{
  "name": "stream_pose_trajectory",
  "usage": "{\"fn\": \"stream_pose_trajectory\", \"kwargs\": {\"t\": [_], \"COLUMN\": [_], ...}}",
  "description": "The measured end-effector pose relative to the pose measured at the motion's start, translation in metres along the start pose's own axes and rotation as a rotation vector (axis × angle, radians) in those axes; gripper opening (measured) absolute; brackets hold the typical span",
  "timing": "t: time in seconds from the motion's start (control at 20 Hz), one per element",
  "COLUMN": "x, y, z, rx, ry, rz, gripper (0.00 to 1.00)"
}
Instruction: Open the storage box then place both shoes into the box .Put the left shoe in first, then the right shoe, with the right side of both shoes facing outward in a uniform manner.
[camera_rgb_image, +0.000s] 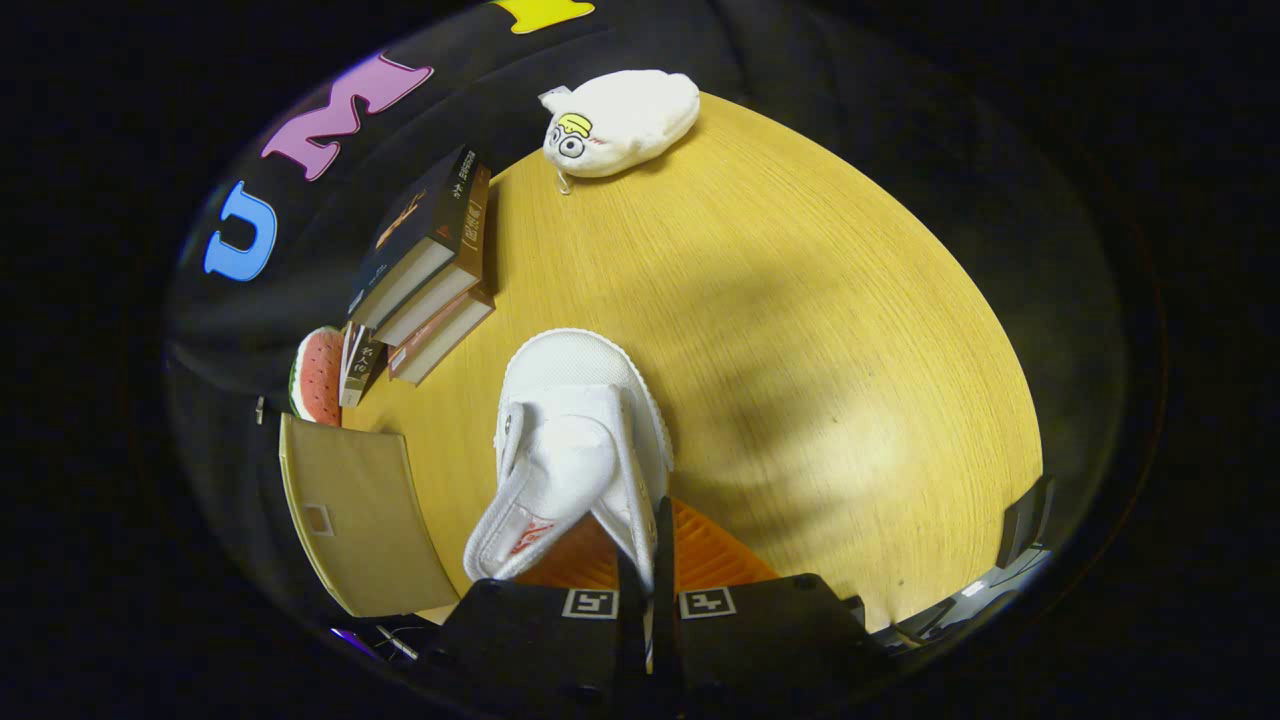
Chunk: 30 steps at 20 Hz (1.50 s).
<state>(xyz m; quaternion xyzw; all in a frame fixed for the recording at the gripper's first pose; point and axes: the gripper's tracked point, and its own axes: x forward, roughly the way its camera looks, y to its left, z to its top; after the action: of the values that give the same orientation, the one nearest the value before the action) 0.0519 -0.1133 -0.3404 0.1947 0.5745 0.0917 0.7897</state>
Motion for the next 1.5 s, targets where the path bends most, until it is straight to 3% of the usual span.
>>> {"fn": "stream_pose_trajectory", "kwargs": {"t": [0.35,0.7,1.0,1.25,1.5], "x": [-0.044,-0.091,-0.099,-0.078,-0.053], "y": [0.078,0.204,0.297,0.340,0.352], "z": [-0.008,-0.020,-0.045,-0.079,-0.091], "rx": [-0.036,-0.016,-0.039,-0.094,-0.104], "ry": [-0.041,-0.105,-0.123,-0.098,-0.089], "rz": [0.049,0.178,0.246,0.233,0.176], "gripper": [0.08,0.07,0.07,0.07,0.08]}}
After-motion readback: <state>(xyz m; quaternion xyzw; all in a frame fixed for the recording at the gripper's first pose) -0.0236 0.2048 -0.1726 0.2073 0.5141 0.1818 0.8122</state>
